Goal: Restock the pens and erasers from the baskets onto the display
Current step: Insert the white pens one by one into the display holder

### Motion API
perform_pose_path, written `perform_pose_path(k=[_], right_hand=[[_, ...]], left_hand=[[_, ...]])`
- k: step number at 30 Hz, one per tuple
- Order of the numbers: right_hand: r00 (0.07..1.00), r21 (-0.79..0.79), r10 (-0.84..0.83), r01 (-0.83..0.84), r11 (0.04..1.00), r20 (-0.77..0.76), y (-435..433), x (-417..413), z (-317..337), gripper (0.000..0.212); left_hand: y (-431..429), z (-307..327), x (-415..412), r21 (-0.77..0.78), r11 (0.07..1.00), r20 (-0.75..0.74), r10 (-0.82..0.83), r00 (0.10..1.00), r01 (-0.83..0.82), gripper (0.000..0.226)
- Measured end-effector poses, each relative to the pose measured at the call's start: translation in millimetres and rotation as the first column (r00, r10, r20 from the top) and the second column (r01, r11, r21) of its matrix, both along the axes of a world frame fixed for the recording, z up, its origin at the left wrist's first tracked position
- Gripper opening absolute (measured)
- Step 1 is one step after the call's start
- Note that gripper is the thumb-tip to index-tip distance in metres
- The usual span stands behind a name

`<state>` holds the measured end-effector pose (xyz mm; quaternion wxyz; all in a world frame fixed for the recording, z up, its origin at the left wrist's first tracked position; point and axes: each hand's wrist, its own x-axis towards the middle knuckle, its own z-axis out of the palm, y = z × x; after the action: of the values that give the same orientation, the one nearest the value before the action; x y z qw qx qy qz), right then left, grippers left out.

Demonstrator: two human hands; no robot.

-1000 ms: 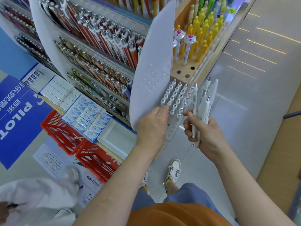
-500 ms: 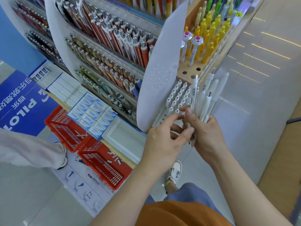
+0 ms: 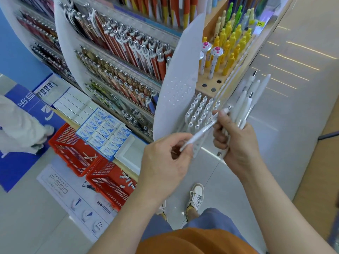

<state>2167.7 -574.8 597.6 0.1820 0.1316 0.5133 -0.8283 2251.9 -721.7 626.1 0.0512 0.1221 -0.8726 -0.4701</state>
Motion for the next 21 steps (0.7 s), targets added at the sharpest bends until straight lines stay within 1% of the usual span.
perform_pose_path(k=[1, 2, 3, 4, 6, 8, 10, 11, 15, 17, 18, 20, 21], right_hand=[[1.000, -0.014, 0.016, -0.016, 1.000, -0.004, -0.4, 0.6, 0.3, 0.026], [0.999, -0.022, 0.039, -0.039, 0.999, -0.016, -0.7, 1.2, 1.1, 0.026], [0.997, -0.018, 0.073, -0.074, 0.997, -0.035, -0.9, 2.0, 1.3, 0.021], [0.992, -0.006, 0.117, -0.117, 0.993, -0.053, -1.7, 3.1, 1.6, 0.017], [0.974, 0.039, 0.216, -0.214, 0.976, -0.073, -3.8, 5.4, 1.1, 0.026], [0.946, 0.057, 0.309, -0.305, 0.951, -0.094, -6.4, 7.8, 0.3, 0.041], [0.919, 0.064, 0.380, -0.375, 0.925, -0.107, -7.2, 8.7, -0.7, 0.055], [0.907, 0.075, 0.406, -0.400, 0.914, -0.108, -6.6, 8.6, -0.4, 0.057], [0.857, 0.072, 0.500, -0.495, 0.866, -0.123, -1.0, 8.2, -1.9, 0.049], [0.846, 0.066, 0.520, -0.516, 0.854, -0.121, 0.1, 6.9, -3.4, 0.052], [0.842, 0.074, 0.526, -0.521, 0.850, -0.117, 0.6, 5.8, -3.8, 0.057], [0.839, 0.079, 0.532, -0.527, 0.846, -0.114, 1.4, 4.0, -5.0, 0.077], [0.840, 0.061, 0.531, -0.527, 0.848, -0.110, 1.9, 3.6, -5.1, 0.082]], left_hand=[[0.7, 1.6, 0.0, -0.029, 0.999, 0.012, -0.021, 1.000, 0.021, 0.018], [1.8, 3.1, -0.7, -0.091, 0.994, 0.006, -0.056, 0.998, 0.057, 0.018], [3.6, 5.4, -2.7, -0.142, 0.985, -0.001, -0.095, 0.996, 0.094, 0.021], [5.8, 7.9, -5.4, -0.156, 0.981, -0.005, -0.121, 0.993, 0.119, 0.027], [10.5, 12.8, -12.2, -0.118, 0.982, -0.015, -0.152, 0.988, 0.149, 0.040], [12.2, 15.2, -17.7, -0.167, 0.973, -0.067, -0.174, 0.982, 0.161, 0.045], [9.4, 14.8, -18.4, -0.227, 0.959, -0.097, -0.198, 0.975, 0.172, 0.043], [7.5, 14.7, -17.8, -0.250, 0.951, -0.098, -0.213, 0.972, 0.183, 0.042], [1.7, 12.6, -15.2, -0.356, 0.912, -0.127, -0.265, 0.956, 0.205, 0.030], [0.6, 13.3, -15.0, -0.367, 0.907, -0.122, -0.266, 0.956, 0.206, 0.026], [0.1, 13.6, -15.0, -0.359, 0.911, -0.126, -0.260, 0.957, 0.200, 0.025], [-0.3, 14.1, -15.4, -0.333, 0.929, -0.148, -0.222, 0.964, 0.163, 0.018], [-0.3, 14.3, -15.8, -0.329, 0.934, -0.163, -0.198, 0.966, 0.136, 0.013]])
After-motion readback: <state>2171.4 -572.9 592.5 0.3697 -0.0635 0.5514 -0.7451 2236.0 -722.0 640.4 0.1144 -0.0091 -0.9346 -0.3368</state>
